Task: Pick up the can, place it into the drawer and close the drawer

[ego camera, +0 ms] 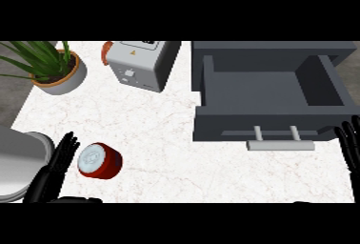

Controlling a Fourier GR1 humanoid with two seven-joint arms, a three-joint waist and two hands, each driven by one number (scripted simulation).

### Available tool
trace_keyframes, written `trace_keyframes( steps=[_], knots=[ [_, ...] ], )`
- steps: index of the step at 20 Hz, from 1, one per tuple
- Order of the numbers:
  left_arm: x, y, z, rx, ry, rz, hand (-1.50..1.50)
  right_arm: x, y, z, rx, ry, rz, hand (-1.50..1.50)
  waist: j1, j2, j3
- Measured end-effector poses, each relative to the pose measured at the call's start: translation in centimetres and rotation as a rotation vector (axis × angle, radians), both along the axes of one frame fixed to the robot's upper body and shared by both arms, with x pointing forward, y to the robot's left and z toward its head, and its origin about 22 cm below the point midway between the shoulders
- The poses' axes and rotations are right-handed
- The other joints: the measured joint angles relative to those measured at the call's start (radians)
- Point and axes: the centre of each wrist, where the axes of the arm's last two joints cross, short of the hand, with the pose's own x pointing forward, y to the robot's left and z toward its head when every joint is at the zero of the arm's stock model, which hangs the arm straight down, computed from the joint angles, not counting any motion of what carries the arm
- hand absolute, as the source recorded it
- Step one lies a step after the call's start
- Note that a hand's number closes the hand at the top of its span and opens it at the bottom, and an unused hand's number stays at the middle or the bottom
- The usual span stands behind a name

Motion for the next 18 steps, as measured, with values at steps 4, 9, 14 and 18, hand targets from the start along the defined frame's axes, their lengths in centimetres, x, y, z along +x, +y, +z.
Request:
trace_keyframes(
  steps=[4,9,14,18],
  knots=[
    [0.3,0.2,-1.4,-0.014,0.015,0.008,-1.5,-0.3,-0.1,-0.1,0.0,-0.007,-0.006,-1.5,-0.001,0.0,0.0],
    [1.1,0.6,-2.9,-0.025,0.035,0.019,-1.5,-0.2,0.0,0.5,0.003,-0.009,-0.003,-1.5,-0.001,0.001,0.0],
    [1.8,0.7,-3.9,-0.028,0.036,0.015,-1.5,-0.4,-0.1,1.1,0.008,-0.012,-0.003,-1.5,-0.001,0.0,0.0],
    [1.8,0.9,-4.1,-0.033,0.034,0.016,-1.5,-0.7,0.3,0.6,0.006,-0.009,-0.008,-1.5,-0.001,0.0,0.0]
  ],
)
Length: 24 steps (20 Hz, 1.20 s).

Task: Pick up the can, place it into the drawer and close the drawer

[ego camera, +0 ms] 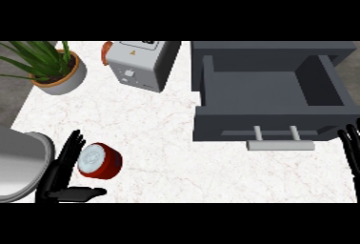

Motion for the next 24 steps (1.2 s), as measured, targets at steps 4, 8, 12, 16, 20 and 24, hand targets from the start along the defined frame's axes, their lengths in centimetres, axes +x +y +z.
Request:
trace_keyframes(
  steps=[4,8,12,16,20,24],
  knots=[
    [0.6,-0.9,-0.2,0.002,0.005,-0.002,-1.5,0.2,-0.4,1.1,-0.001,0.002,0.0,-1.5,0.0,0.0,0.0],
    [2.1,-1.6,-0.4,-0.01,0.001,-0.003,-1.5,0.1,0.2,1.0,-0.001,0.0,0.002,-1.5,-0.001,0.0,0.0],
    [2.4,-2.7,-0.9,-0.014,0.006,-0.007,-1.5,-0.2,-0.4,1.0,0.005,-0.001,0.0,-1.5,-0.001,0.0,0.0],
    [3.3,-4.0,-1.1,-0.018,0.007,-0.027,-1.5,0.0,-0.6,1.3,0.002,-0.002,0.003,-1.5,-0.001,0.0,0.0],
    [4.1,-4.5,-0.9,-0.014,-0.007,-0.044,-1.5,-0.8,-0.6,2.1,0.01,-0.007,0.006,-1.5,-0.002,0.0,0.001],
    [4.3,-4.9,-0.5,-0.03,-0.013,-0.067,1.5,-0.5,-0.9,1.1,0.01,-0.004,0.004,-1.5,0.0,-0.001,0.001]
  ],
)
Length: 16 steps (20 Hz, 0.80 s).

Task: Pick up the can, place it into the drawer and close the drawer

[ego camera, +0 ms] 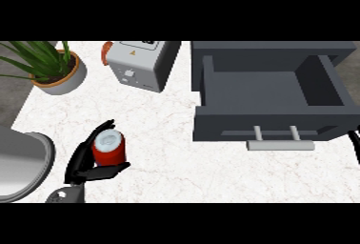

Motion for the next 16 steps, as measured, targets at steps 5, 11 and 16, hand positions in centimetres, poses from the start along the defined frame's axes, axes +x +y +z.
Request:
trace_keyframes(
  steps=[5,11,16],
  knots=[
    [0.6,-0.2,0.9,-0.036,-0.02,-0.026,1.5,0.0,0.3,-0.3,0.011,0.001,-0.002,-1.5,0.0,0.0,0.0],
    [1.0,-1.7,2.0,-0.085,-0.028,-0.029,1.5,-0.5,-0.1,0.1,0.018,-0.002,-0.008,-1.5,-0.001,0.0,-0.001],
    [2.6,-0.2,2.8,-0.096,-0.047,0.144,1.5,-0.8,-0.2,0.2,0.018,-0.009,-0.001,-1.5,-0.003,0.001,-0.001]
  ],
)
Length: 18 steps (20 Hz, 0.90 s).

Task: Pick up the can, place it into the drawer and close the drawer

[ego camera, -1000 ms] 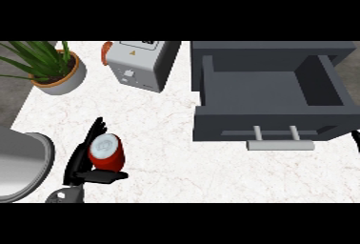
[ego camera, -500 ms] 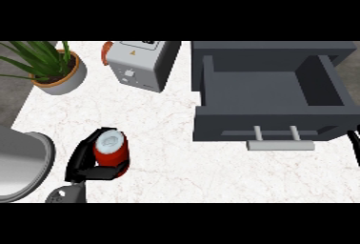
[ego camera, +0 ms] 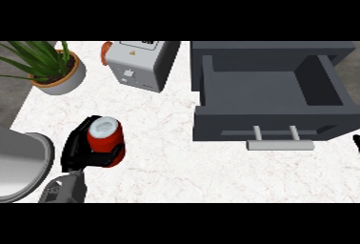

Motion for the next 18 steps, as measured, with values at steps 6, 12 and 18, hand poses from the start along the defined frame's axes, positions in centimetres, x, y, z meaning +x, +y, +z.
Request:
trace_keyframes(
  steps=[6,12,18],
  knots=[
    [1.8,-0.4,1.7,-0.005,-0.047,0.049,1.5,-0.3,0.6,0.6,0.005,-0.006,-0.015,-1.5,0.001,0.0,0.0],
    [3.8,-3.0,5.2,0.0,-0.083,-0.01,1.5,-0.1,0.9,0.5,0.007,-0.011,-0.023,-1.5,0.002,-0.001,0.0],
    [5.1,-6.3,10.4,0.033,-0.145,-0.065,1.5,0.0,0.1,0.5,-0.002,-0.013,-0.028,-1.5,0.003,-0.002,0.001]
  ],
)
